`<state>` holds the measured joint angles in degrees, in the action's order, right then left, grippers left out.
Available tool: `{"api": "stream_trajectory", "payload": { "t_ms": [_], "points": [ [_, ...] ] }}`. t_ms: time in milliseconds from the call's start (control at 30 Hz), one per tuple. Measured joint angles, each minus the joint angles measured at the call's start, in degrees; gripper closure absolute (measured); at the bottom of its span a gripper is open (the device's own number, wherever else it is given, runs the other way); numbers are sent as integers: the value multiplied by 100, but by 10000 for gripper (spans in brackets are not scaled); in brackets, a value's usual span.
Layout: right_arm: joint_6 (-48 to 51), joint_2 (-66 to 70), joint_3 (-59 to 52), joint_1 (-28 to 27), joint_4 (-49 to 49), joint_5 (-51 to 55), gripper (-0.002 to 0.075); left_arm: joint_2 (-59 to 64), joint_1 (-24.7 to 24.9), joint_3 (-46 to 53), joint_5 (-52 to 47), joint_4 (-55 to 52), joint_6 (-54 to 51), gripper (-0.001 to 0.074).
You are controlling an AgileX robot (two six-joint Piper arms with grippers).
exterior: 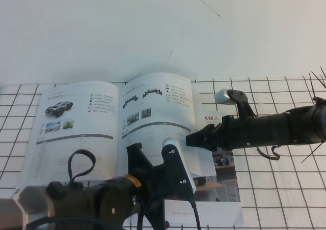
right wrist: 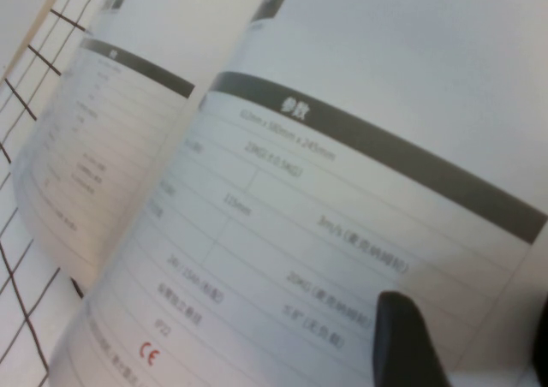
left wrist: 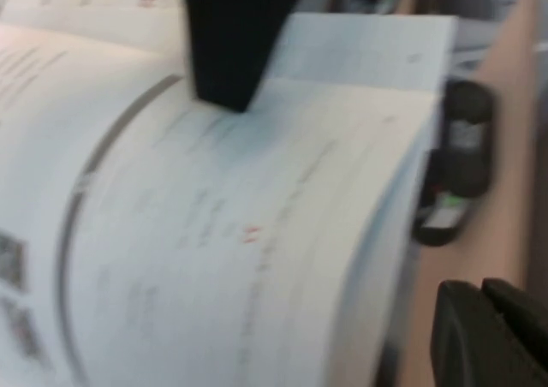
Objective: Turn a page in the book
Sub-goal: Open the closed book
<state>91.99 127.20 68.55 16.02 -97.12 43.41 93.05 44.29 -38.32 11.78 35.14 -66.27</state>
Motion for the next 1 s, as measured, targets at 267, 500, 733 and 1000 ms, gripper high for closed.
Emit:
{"api": "stream_trajectory", "payload": {
  "t_ms": [267,500,733,1000],
  "points": [
    [0,0,0,0,-11,0,393,194,0,0,832,1772,-1543,738],
    [0,0,0,0,-33,-2,393,194,0,0,690,1909,-1081,737],
    [-12,0,0,10,-43,-12,393,194,0,0,471,1909,-837,737],
    [-12,0,0,10,-54,-12,393,502,0,0,418,1561,-758,738]
  ]
}}
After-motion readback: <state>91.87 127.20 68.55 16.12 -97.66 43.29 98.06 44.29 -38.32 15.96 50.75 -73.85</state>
